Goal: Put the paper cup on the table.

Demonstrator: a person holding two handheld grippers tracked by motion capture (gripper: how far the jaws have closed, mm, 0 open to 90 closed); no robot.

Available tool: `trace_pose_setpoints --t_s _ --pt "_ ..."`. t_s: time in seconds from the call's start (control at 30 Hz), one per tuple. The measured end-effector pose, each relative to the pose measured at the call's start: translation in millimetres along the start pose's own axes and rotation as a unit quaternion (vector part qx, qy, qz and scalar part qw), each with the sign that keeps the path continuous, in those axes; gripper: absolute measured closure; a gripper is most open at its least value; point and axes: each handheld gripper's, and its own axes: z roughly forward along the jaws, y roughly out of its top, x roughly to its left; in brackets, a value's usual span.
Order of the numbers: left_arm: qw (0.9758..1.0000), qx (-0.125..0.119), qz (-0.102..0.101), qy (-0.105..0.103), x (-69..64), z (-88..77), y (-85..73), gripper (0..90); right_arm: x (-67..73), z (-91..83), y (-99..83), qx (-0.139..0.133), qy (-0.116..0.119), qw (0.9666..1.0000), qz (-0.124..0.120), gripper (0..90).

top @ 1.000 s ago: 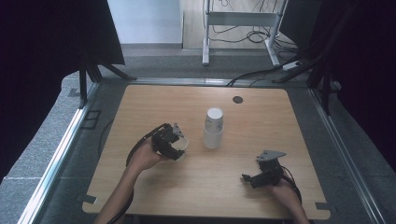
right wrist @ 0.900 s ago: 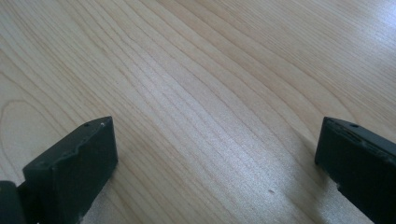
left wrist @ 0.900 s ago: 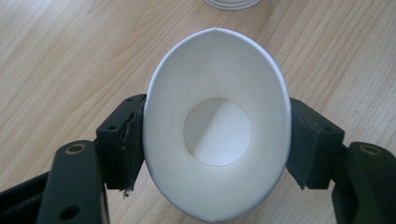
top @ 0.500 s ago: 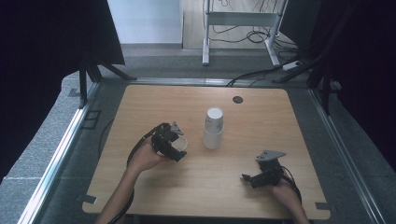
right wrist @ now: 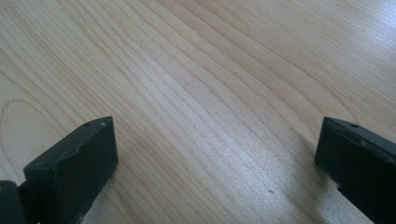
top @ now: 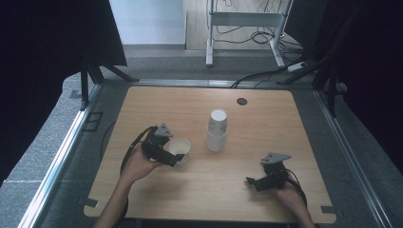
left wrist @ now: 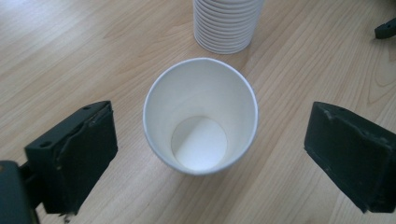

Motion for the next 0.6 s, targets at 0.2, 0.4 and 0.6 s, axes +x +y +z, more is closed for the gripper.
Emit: trace_pose_setpoints --t_s 0.2,0.4,0.6 --pt "0.9995 -0.028 -0.011 0.011 -3.5 -6.2 -17.7 0.0 -0.1 0.0 0.1 0.000 0.000 1.0000 -0.001 0.0" --pt "0.9988 -0.042 -0.021 0.013 -8.1 -5.4 -38.5 0.0 -0.1 0.0 0.1 0.000 0.000 1.0000 0.000 0.0" --pt "0.9983 -0.054 -0.017 0.015 -14.8 2.2 -58.0 0.0 -0.1 0.0 0.1 0.000 0.000 1.0000 0.000 0.0"
